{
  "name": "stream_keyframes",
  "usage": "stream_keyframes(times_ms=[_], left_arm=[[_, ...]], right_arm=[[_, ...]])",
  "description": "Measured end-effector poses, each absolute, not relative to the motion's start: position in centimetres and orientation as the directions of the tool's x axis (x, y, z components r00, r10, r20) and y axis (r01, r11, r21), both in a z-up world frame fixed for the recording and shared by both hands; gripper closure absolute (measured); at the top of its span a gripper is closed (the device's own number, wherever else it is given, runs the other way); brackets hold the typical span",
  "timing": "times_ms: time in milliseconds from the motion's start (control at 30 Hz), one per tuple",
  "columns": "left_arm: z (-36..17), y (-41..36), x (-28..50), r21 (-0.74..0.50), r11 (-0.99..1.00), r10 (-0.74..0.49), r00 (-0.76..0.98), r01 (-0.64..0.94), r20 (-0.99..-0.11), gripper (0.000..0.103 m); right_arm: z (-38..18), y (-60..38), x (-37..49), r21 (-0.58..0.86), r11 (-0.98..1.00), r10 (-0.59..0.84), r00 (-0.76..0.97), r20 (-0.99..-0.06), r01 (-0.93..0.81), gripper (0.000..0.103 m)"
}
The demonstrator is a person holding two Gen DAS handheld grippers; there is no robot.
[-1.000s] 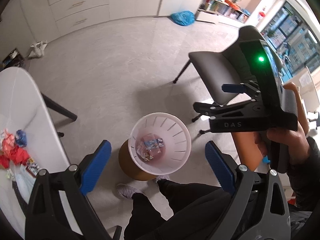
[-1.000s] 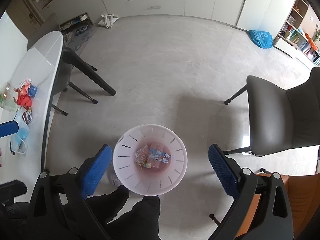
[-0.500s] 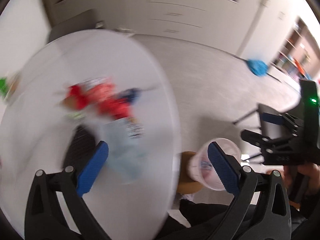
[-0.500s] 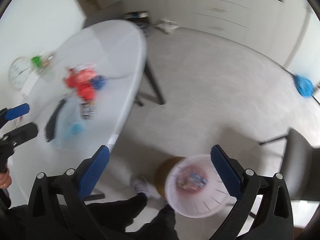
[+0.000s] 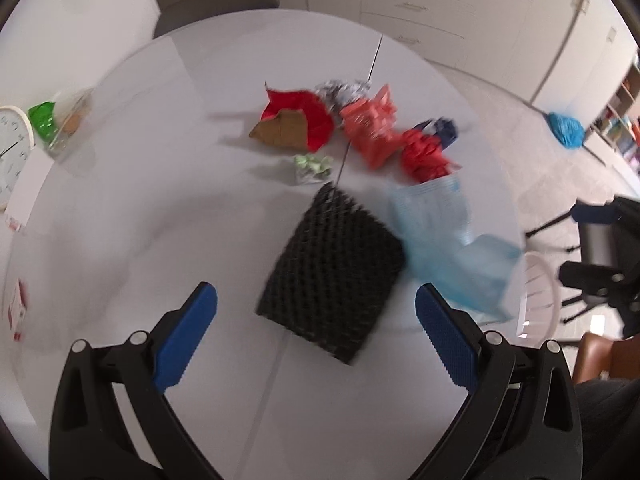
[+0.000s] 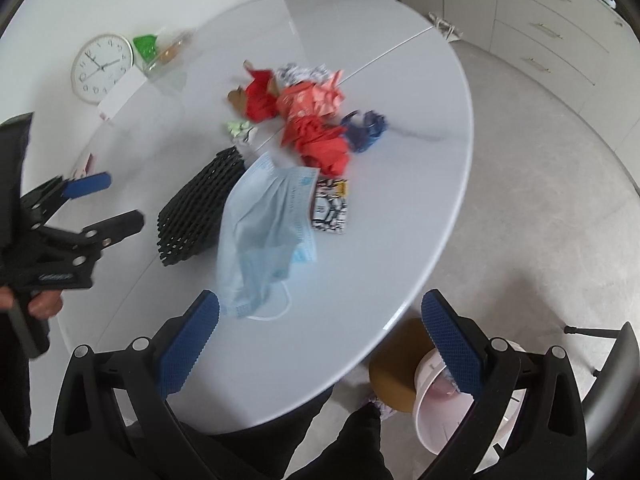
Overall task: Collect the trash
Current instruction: 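Grasp the black mesh net with the left tool while the right tool grasps the blue mask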
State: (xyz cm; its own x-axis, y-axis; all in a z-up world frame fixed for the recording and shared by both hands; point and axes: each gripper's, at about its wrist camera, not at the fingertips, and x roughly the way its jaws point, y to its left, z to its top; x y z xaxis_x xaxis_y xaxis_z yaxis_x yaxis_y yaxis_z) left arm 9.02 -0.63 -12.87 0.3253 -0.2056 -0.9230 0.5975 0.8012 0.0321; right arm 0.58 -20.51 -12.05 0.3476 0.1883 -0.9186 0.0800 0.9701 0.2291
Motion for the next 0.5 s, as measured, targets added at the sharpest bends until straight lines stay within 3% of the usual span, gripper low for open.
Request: stream_keyframes(times_ms=[233, 367, 500], left_arm=[[-17.9, 0.3, 13.3, -0.066, 0.760, -0.252, 0.198, 0.647, -0.947, 0.008], [-20.2, -0.3, 14.4, -0.063, 0.759, -0.216, 0.159, 0.648, -0.963, 0.011], [-21.3, -0.8, 14.0, -0.088, 0.760, -0.215, 0.120, 0.644, -0.969, 0.022]], right_arm=[[-13.3, -18.8, 1.9, 0.242, 0.966, 0.203, 0.305, -0.930, 0.094, 0.003], [-13.9, -18.5, 2.4, 0.261, 0.958, 0.219, 0.290, -0.932, 0.115, 0.003], [-14.3, -18.2, 2.7, 0.293, 0.947, 0.248, 0.285, -0.926, 0.129, 0.003]])
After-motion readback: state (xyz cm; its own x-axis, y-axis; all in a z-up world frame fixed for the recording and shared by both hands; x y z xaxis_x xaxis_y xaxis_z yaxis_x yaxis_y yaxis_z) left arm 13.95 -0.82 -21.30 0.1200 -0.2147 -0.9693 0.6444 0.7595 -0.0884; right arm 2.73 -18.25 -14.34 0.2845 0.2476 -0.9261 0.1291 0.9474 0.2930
